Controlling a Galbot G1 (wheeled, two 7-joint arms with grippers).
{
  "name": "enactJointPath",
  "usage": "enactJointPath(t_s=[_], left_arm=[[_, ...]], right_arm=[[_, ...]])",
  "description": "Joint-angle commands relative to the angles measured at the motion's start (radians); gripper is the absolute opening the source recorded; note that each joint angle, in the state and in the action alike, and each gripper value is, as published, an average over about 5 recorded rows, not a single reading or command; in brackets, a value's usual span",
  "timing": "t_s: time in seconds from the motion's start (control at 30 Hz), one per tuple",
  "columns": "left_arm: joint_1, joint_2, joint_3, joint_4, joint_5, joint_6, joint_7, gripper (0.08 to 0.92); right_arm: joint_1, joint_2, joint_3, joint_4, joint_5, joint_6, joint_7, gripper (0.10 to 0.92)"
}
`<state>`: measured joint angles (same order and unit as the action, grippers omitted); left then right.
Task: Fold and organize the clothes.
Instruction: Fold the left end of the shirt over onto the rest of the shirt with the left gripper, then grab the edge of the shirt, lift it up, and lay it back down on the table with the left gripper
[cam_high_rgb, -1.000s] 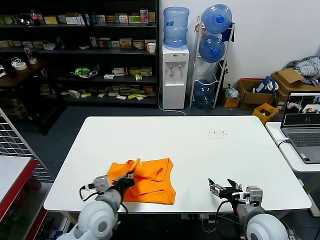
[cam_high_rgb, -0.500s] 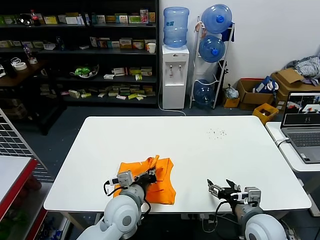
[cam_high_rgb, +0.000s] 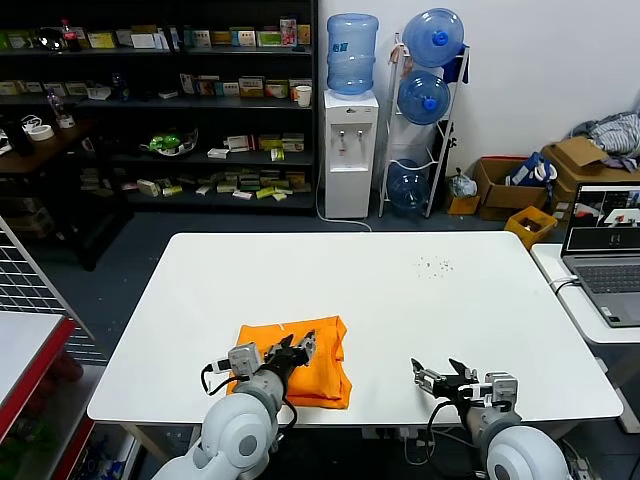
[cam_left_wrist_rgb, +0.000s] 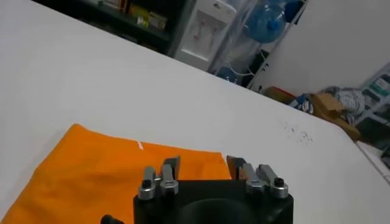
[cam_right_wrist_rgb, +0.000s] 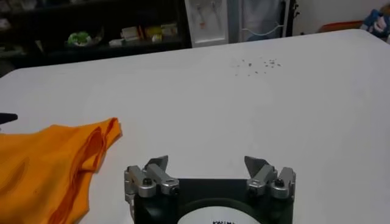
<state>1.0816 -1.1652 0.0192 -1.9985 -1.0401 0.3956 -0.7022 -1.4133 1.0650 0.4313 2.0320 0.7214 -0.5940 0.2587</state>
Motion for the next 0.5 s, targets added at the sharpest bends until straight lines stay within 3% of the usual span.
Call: enactJointPath(t_s=[0.03, 0.27, 0.5], left_arm=[[0.157, 0.143, -0.21, -0.042, 0.02, -0.017, 0.115, 0.636], [0.317, 0.292, -0.359, 0.075, 0.088, -0.064, 0.376, 0.806], [0.277, 0.29, -0.311, 0.146, 0.085, -0.069, 0.48, 0.822]], right_arm=[[0.005, -0.001, -0.004, -0.001, 0.002, 0.001, -0.001, 0.823], [0.013, 0.0, -0.014, -0.003, 0.003, 0.001, -0.001, 0.823], [0.005, -0.005, -0.006, 0.006, 0.004, 0.0, 0.0, 0.823]])
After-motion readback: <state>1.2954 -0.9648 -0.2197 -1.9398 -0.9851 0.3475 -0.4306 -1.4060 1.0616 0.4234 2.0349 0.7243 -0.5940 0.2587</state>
